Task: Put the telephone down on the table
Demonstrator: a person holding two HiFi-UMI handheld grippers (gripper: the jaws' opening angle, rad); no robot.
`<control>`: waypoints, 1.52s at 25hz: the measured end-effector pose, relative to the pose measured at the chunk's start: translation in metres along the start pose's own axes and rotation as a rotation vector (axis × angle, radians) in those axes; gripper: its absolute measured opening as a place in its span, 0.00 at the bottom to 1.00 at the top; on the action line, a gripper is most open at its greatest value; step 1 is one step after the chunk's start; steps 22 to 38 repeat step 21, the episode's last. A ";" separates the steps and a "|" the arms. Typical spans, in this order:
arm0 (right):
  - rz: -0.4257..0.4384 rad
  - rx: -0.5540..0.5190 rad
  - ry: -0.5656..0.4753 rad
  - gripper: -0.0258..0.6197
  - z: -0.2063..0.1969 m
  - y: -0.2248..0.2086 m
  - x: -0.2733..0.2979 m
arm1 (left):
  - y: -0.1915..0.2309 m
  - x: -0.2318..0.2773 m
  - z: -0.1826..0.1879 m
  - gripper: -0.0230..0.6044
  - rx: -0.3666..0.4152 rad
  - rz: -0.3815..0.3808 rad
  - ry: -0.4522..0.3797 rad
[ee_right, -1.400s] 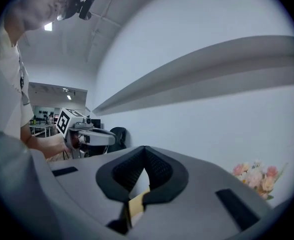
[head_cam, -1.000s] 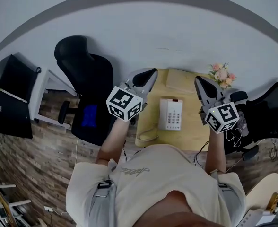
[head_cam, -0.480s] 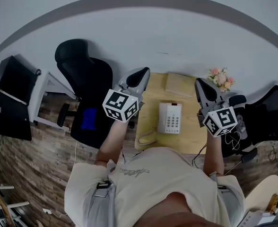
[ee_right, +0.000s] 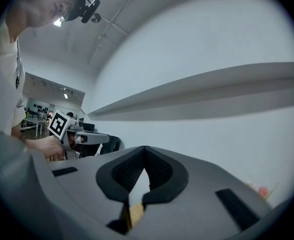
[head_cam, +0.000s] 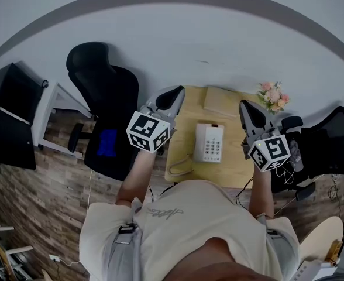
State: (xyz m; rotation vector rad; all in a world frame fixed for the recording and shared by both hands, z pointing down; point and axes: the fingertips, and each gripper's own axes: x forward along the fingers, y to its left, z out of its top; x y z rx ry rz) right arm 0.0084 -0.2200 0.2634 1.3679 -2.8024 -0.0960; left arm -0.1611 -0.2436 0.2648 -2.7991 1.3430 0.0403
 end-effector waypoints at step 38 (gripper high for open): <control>-0.025 0.042 0.049 0.04 -0.027 -0.017 -0.003 | -0.007 0.019 -0.016 0.06 -0.029 -0.058 0.017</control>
